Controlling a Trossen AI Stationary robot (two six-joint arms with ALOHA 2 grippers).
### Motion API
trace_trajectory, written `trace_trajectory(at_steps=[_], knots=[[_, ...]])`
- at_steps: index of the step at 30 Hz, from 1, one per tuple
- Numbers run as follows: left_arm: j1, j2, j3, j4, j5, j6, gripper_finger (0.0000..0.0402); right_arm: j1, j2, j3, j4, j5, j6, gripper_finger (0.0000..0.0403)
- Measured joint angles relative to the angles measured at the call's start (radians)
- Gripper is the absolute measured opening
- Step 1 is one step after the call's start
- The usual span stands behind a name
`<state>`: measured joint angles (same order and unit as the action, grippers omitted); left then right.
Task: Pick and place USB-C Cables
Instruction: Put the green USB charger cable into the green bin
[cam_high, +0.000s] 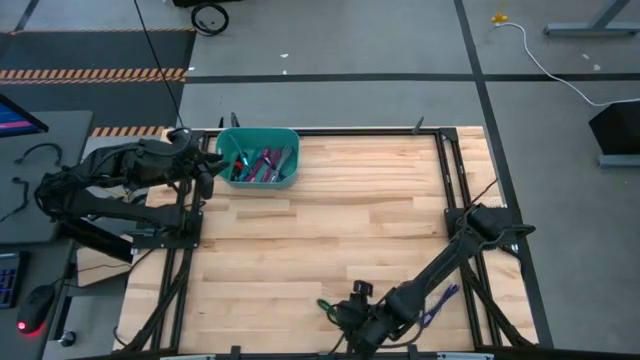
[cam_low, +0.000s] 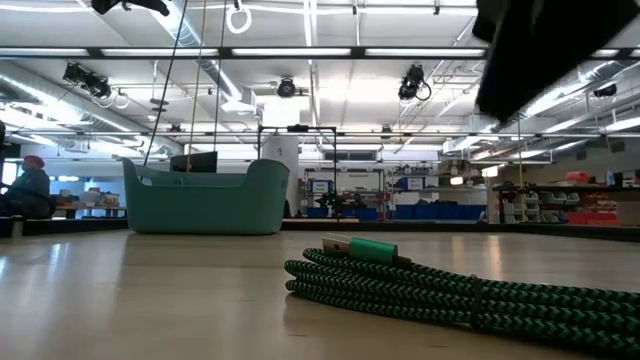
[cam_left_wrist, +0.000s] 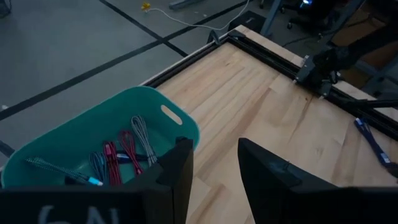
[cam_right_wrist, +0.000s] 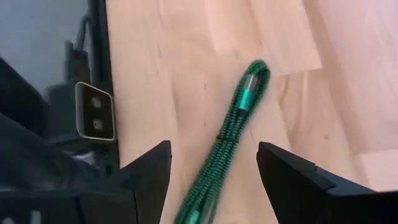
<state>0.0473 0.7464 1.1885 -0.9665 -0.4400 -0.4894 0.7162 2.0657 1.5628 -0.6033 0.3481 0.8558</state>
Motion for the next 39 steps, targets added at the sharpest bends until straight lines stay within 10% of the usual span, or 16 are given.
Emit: trace_trajectory(at_steps=[8, 22, 39], knots=[[0.0, 0.029, 0.0, -0.007, 0.0, -0.005, 0.0133, -0.009, 0.109, 0.001, 0.045, -0.04, 0.061, 0.0212], [0.0, 0.112, 0.0, 0.022, -0.004, -0.005, 0.0133, -0.001, 0.165, 0.008, -0.071, -0.106, 0.306, 0.0025], [0.0, 0.162, 0.001, 0.147, -0.031, 0.143, 0.0133, -0.259, -0.333, 0.001, -0.415, -0.161, -0.133, 0.0016]])
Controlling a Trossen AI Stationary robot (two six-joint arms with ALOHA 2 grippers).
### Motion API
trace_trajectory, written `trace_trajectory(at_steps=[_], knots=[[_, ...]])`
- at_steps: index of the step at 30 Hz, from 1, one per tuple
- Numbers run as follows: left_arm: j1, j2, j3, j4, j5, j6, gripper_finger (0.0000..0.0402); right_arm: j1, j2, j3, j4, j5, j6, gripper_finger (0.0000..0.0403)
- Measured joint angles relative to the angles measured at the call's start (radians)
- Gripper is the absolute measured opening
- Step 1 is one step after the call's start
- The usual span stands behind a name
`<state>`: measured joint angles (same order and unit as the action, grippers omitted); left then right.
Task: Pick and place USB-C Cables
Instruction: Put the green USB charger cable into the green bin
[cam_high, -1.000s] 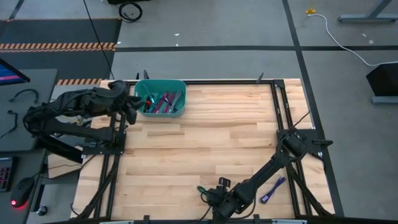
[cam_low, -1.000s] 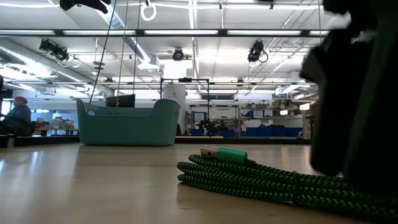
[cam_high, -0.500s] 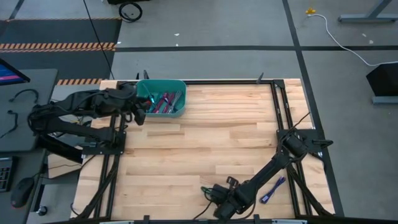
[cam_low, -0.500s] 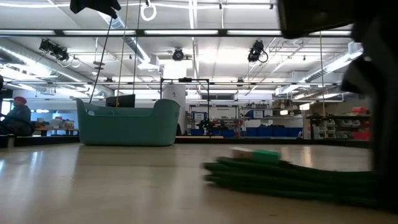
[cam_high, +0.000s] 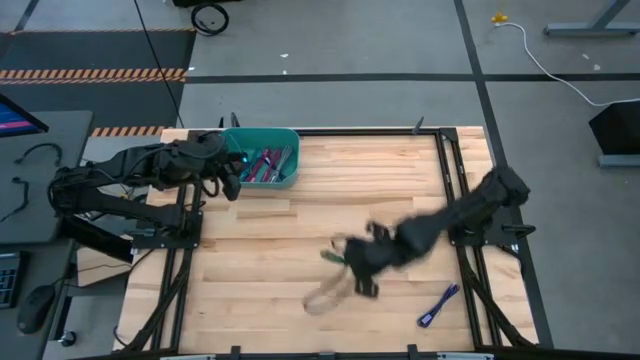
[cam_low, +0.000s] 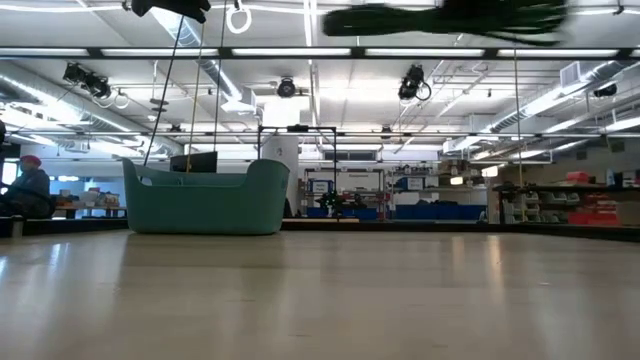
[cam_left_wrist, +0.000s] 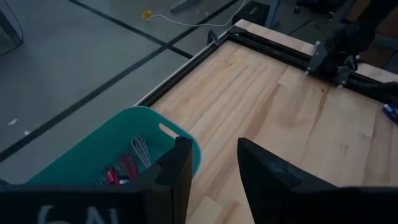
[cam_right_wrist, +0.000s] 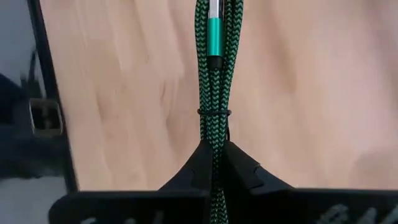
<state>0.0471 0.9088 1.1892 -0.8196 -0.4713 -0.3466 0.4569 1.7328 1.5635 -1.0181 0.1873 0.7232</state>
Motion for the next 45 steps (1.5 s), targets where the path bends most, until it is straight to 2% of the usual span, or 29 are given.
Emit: trace_trajectory(at_steps=[3, 6, 9, 11, 13, 15, 17, 19, 22, 27, 31, 36, 41, 45], knots=[[0.0, -0.001, 0.0, 0.0, 0.0, 0.0, 0.0133, -0.149, -0.049, 0.0, 0.066, -0.079, -0.16, 0.0016], [0.0, -0.012, 0.035, -0.011, -0.006, 0.028, 0.0133, -0.314, -0.058, 0.0, 0.18, -0.221, -0.255, 0.0015], [0.0, -0.03, 0.11, -0.018, -0.035, 0.054, 0.0133, -0.455, -0.004, 0.0, 0.389, -0.383, -0.273, 0.0015], [0.0, -0.04, 0.16, -0.031, -0.059, 0.077, 0.0133, -0.524, 0.053, 0.0, 0.61, -0.433, -0.223, 0.0015], [0.0, -0.046, 0.205, -0.047, -0.09, 0.104, 0.0133, -0.57, 0.127, 0.019, 0.859, -0.432, -0.126, 0.0015], [0.0, -0.06, 0.239, -0.073, -0.119, 0.118, 0.0133, -0.602, 0.214, 0.061, 1.065, -0.345, 0.02, 0.0015], [0.0, -0.074, 0.254, -0.08, -0.157, 0.118, 0.0133, -0.629, 0.306, 0.129, 1.189, -0.244, 0.144, 0.0015], [0.0, -0.087, 0.254, -0.096, -0.187, 0.115, 0.0133, -0.655, 0.396, 0.224, 1.175, -0.19, 0.161, 0.0015], [0.0, -0.094, 0.254, -0.111, -0.208, 0.094, 0.0133, -0.683, 0.505, 0.36, 1.066, -0.097, 0.197, 0.0015], [0.0, -0.098, 0.248, -0.143, -0.216, 0.09, 0.0133, -0.705, 0.652, 0.497, 1.09, -0.018, 0.373, 0.0015], [0.0, -0.098, 0.226, -0.148, -0.217, 0.065, 0.0133, -0.708, 0.722, 0.534, 1.086, -0.076, 0.5, 0.0015], [0.0, -0.093, 0.226, -0.181, -0.216, 0.036, 0.0133, -0.707, 0.76, 0.533, 1.096, -0.152, 0.585, 0.002], [0.0, -0.091, 0.226, -0.197, -0.216, 0.036, 0.0133, -0.707, 0.754, 0.533, 1.112, -0.208, 0.549, 0.0064], [0.0, -0.091, 0.226, -0.201, -0.216, 0.036, 0.0133, -0.709, 0.75, 0.533, 1.214, -0.259, 0.461, 0.0078]])
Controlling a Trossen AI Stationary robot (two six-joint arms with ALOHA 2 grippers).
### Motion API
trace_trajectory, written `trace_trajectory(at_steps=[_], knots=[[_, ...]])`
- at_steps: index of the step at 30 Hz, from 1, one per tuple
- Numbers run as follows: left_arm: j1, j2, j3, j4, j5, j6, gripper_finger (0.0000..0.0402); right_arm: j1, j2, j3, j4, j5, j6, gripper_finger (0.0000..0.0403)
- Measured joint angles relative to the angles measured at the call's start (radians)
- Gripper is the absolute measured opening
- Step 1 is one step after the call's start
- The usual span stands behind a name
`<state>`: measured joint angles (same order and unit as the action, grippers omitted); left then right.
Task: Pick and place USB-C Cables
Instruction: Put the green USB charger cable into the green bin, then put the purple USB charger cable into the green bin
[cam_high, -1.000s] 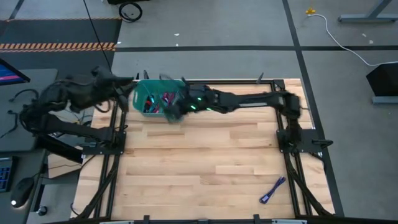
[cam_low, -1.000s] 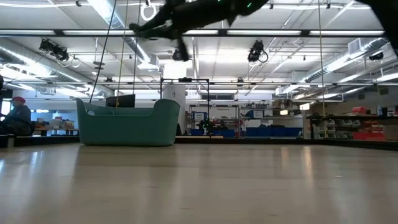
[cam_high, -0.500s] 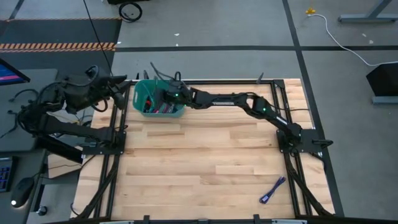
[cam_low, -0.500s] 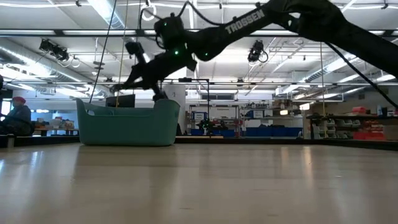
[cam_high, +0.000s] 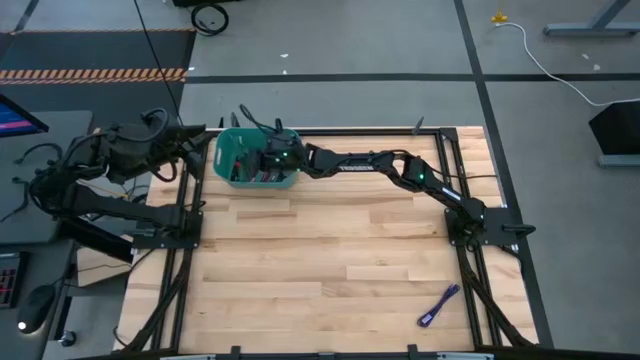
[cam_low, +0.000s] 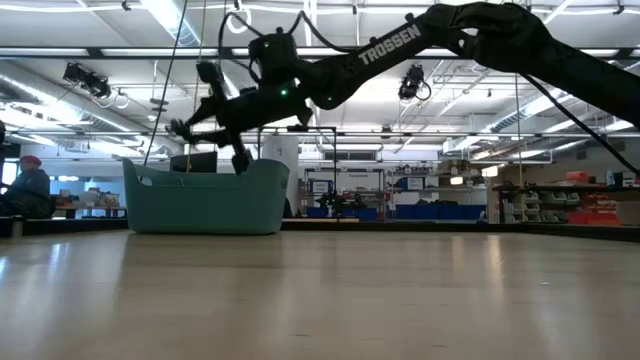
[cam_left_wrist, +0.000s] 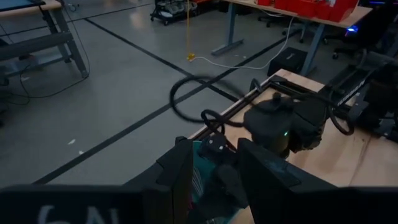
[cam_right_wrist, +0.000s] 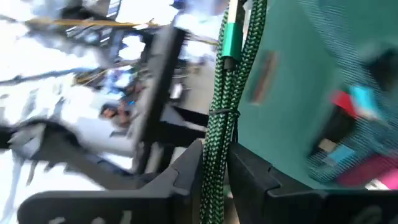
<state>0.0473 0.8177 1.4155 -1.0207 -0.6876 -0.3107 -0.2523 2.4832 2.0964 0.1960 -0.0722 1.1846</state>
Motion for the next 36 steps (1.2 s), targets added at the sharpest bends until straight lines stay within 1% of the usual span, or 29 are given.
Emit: trace_trajectory(at_steps=[3, 7, 9, 13, 15, 17, 21, 25, 30, 33, 36], knots=[[0.0, 0.0, 0.0, -0.002, 0.0, 0.0, 0.0133, 0.0, 0.0, 0.0, 0.074, -0.044, -0.093, 0.0078], [0.0, 0.0, 0.0, -0.002, 0.0, 0.001, 0.0133, 0.002, -0.001, 0.0, 0.148, -0.072, -0.169, 0.0078], [0.0, 0.0, 0.0, -0.002, 0.0, 0.002, 0.0133, 0.002, -0.002, 0.0, 0.186, -0.078, -0.189, 0.0078], [0.0, 0.0, 0.0, -0.002, 0.0, 0.003, 0.0133, -0.002, -0.003, 0.001, 0.181, -0.074, -0.186, 0.0078], [0.0, 0.0, 0.0, -0.002, 0.0, 0.003, 0.0133, -0.008, -0.003, 0.001, 0.156, -0.065, -0.128, 0.0078], [0.0, 0.0, 0.0, -0.002, 0.0, 0.002, 0.0133, -0.014, -0.003, 0.002, 0.11, -0.029, -0.061, 0.0079], [0.0, 0.0, 0.0, -0.002, 0.0, 0.001, 0.0133, -0.026, -0.003, 0.001, 0.028, 0.082, -0.03, 0.0079], [0.0, 0.0, 0.0, -0.002, 0.0, 0.0, 0.0133, -0.04, -0.003, 0.001, -0.052, 0.148, -0.041, 0.0079], [0.0, 0.0, 0.0, -0.002, 0.0, 0.0, 0.0133, -0.054, -0.003, 0.001, -0.149, 0.154, -0.074, 0.0088], [0.0, 0.0, 0.0, -0.002, 0.0, 0.0, 0.0133, -0.052, -0.003, 0.0, -0.162, 0.154, -0.141, 0.0108], [0.0, 0.0, 0.0, -0.002, 0.0, 0.0, 0.0133, -0.051, -0.003, 0.0, -0.163, 0.153, -0.225, 0.014]])
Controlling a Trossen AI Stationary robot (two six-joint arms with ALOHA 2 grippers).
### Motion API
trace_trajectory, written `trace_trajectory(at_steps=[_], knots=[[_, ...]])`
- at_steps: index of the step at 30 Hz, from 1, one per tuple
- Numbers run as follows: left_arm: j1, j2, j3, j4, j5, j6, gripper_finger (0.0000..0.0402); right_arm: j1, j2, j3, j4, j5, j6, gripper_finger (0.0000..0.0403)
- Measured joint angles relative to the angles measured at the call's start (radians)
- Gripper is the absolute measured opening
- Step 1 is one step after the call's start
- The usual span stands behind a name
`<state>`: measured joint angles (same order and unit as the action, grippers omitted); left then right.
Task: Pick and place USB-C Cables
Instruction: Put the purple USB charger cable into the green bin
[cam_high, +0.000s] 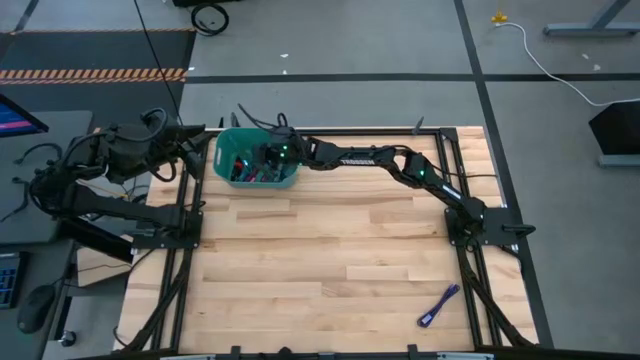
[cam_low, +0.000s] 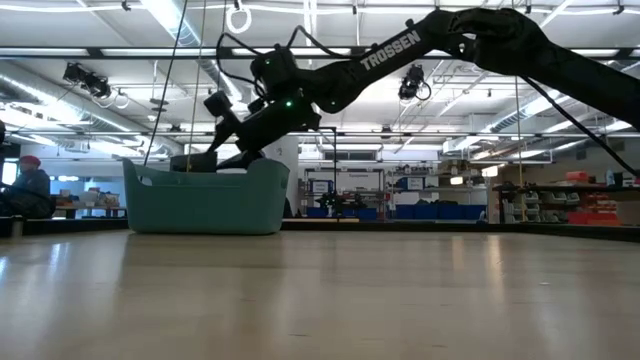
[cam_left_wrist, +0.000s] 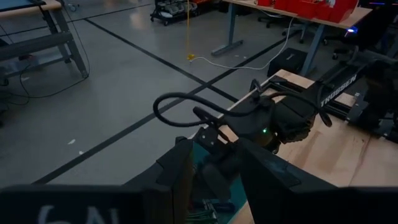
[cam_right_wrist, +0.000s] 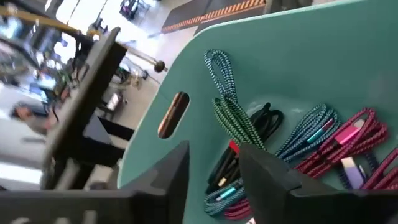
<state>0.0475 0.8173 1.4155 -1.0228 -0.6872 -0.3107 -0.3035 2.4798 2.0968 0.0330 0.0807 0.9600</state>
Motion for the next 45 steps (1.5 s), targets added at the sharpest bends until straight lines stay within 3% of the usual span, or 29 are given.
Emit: trace_trajectory(at_steps=[4, 7, 13, 18, 21, 24, 29, 33, 37, 45], knots=[[0.0, 0.0, 0.0, 0.0, 0.0, 0.0, 0.0133, -0.014, -0.012, 0.0, 0.008, -0.074, -0.073, 0.018], [0.0, 0.0, 0.0, 0.0, 0.0, 0.0, 0.0133, -0.027, -0.05, -0.001, 0.008, -0.128, -0.044, 0.0187], [0.0, 0.0, 0.0, 0.001, 0.0, -0.001, 0.0133, 0.03, -0.141, 0.002, -0.123, 0.021, 0.051, 0.0154], [0.0, 0.0, 0.0, 0.001, 0.0, -0.021, 0.0133, 0.09, -0.164, 0.0, -0.218, 0.053, 0.023, 0.0134], [0.0, 0.0, 0.0, 0.0, 0.002, -0.022, 0.0133, 0.097, -0.202, 0.0, -0.378, 0.075, -0.039, 0.0129], [0.0, 0.0, 0.0, 0.0, 0.004, -0.021, 0.0133, 0.095, -0.256, 0.0, -0.638, 0.188, -0.047, 0.0116], [0.0, 0.0, 0.0, 0.0, 0.004, -0.021, 0.0133, 0.109, -0.358, -0.022, -0.994, 0.327, -0.181, 0.0062], [0.0, 0.0, 0.0, 0.0, 0.004, -0.02, 0.0133, 0.148, -0.464, -0.164, -1.111, 0.283, -0.212, 0.0012], [0.0, 0.001, 0.0, 0.0, 0.004, -0.02, 0.0133, 0.211, -0.634, -0.41, -1.112, 0.18, -0.182, 0.0012], [0.0, 0.001, 0.0, 0.0, 0.004, -0.018, 0.0133, 0.417, -0.963, -0.846, -1.121, -0.063, 0.295, 0.0006]])
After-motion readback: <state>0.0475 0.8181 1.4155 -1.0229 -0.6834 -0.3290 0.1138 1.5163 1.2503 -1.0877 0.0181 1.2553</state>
